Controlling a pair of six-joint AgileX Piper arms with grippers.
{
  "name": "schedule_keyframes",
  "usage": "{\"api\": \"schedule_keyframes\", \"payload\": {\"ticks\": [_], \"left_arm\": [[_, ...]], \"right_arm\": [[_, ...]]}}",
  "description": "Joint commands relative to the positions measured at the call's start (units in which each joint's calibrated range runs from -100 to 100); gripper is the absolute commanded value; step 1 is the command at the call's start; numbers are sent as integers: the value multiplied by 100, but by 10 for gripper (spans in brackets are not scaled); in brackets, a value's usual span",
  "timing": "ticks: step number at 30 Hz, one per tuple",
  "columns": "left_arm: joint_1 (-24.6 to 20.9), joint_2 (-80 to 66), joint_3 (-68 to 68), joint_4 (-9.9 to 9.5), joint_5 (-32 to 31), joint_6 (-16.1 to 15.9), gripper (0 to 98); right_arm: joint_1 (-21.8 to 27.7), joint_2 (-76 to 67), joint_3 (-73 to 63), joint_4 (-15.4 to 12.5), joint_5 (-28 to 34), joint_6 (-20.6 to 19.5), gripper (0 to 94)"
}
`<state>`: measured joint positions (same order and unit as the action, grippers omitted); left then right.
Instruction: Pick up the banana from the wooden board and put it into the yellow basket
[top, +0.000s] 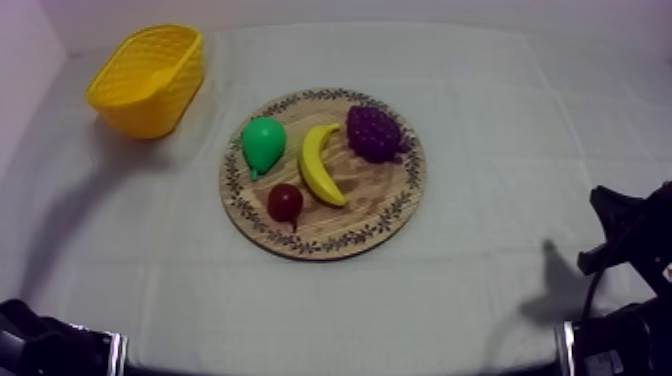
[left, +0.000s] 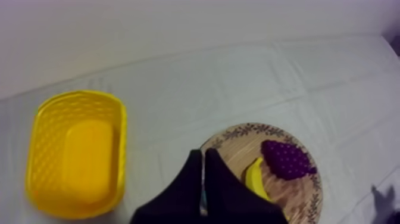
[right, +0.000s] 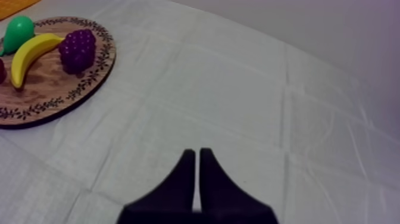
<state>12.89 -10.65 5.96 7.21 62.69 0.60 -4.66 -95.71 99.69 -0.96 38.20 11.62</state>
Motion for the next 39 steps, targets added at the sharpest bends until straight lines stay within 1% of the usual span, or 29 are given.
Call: {"api": "schedule_keyframes", "payload": {"ticks": [1,5,15,20,26,29,34,39], "left_arm": [[116,236,-91,26,42,28,1],[363,494,-47,51,40,154,1],[1035,1420,-108,65,-26,606,4],[1294,1852,-105,88,-94,864,7],[1481,2320,34,233,-269,1127,9],[1538,2518,170,269,-388,1289,12],[1585,2725,354,225,-461,1630,21],[1607,2821,256,98,-323,1781,32]], "right_arm": [[-1,-5,-3,1,2,-2,3],[-1,-5,-3,1,2,-2,3],[-1,-5,-3,1,2,-2,3],[-1,-5,-3,1,2,-2,3],[-1,-5,-3,1,2,-2,3],[-1,-5,-3,1,2,-2,3],[-1,-5,-3,1,2,-2,3],[-1,-5,-3,1,2,-2,3]]}}
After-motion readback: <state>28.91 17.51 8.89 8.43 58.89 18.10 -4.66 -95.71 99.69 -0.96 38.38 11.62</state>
